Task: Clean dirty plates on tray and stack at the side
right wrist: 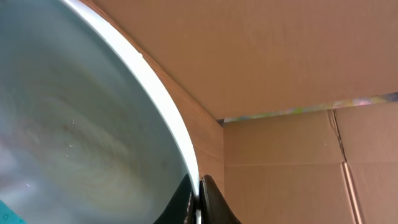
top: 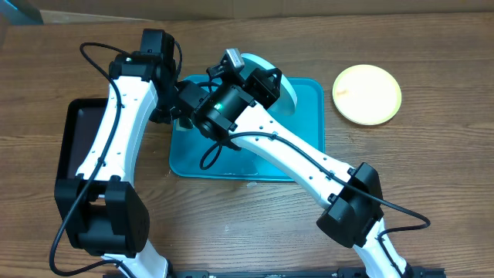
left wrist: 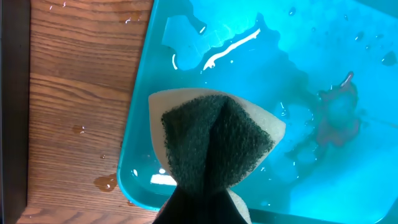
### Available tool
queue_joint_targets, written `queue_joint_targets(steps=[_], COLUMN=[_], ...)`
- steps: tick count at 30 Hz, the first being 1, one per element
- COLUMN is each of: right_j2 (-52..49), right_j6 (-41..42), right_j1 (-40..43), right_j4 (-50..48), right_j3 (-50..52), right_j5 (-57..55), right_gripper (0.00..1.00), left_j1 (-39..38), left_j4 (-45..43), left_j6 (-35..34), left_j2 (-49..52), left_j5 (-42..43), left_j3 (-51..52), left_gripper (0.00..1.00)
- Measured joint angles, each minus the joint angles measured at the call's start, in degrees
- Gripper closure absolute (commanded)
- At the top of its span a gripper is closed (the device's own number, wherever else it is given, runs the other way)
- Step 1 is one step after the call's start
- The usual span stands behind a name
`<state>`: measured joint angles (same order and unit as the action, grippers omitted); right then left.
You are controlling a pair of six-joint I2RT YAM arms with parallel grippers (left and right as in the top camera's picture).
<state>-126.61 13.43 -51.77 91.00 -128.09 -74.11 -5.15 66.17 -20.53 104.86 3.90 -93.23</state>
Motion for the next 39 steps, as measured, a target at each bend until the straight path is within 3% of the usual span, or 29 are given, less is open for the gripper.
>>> queue_joint_targets(steps=[6, 11, 16, 22, 27, 36, 37, 39], right_j2=[0.0, 0.0, 0.0, 0.0, 0.0, 0.0, 0.0, 0.0], right_j6=[0.0, 0.0, 0.0, 0.0, 0.0, 0.0, 0.0, 0.0], right_j1=[2.1, 10.7, 30.2, 52.9, 67.2, 70.8, 70.4, 69.9], right_j4=[-2.5, -6.8, -10.6, -9.9, -9.6, -20.1, -20.9, -21.6], right_j3=[0.0, 0.0, 0.0, 0.3, 3.8, 16.9, 18.3, 20.3], right_j5=[5.8, 23.8, 52.9, 75.0, 82.2, 85.4, 85.6, 85.9], right_gripper=[0.96, 0.96, 0.96, 0.96, 0.96, 0.96, 0.93, 0.61], left_j1=[0.0, 0.0, 0.0, 0.0, 0.0, 0.0, 0.0, 0.0], left_j4=[0.0, 0.0, 0.1, 0.0, 0.0, -0.8, -0.8, -0.9], left_j6=[0.0, 0.0, 0.0, 0.0, 0.0, 0.0, 0.0, 0.0], left_j2=[0.0, 0.0, 0.0, 0.0, 0.0, 0.0, 0.0, 0.0], left_j5=[0.0, 0.2, 0.2, 0.2, 0.2, 0.6, 0.7, 0.7], left_j3=[0.0, 0.0, 0.0, 0.0, 0.0, 0.0, 0.0, 0.0], left_gripper=[0.96, 0.96, 0.96, 0.96, 0.96, 0.96, 0.96, 0.96])
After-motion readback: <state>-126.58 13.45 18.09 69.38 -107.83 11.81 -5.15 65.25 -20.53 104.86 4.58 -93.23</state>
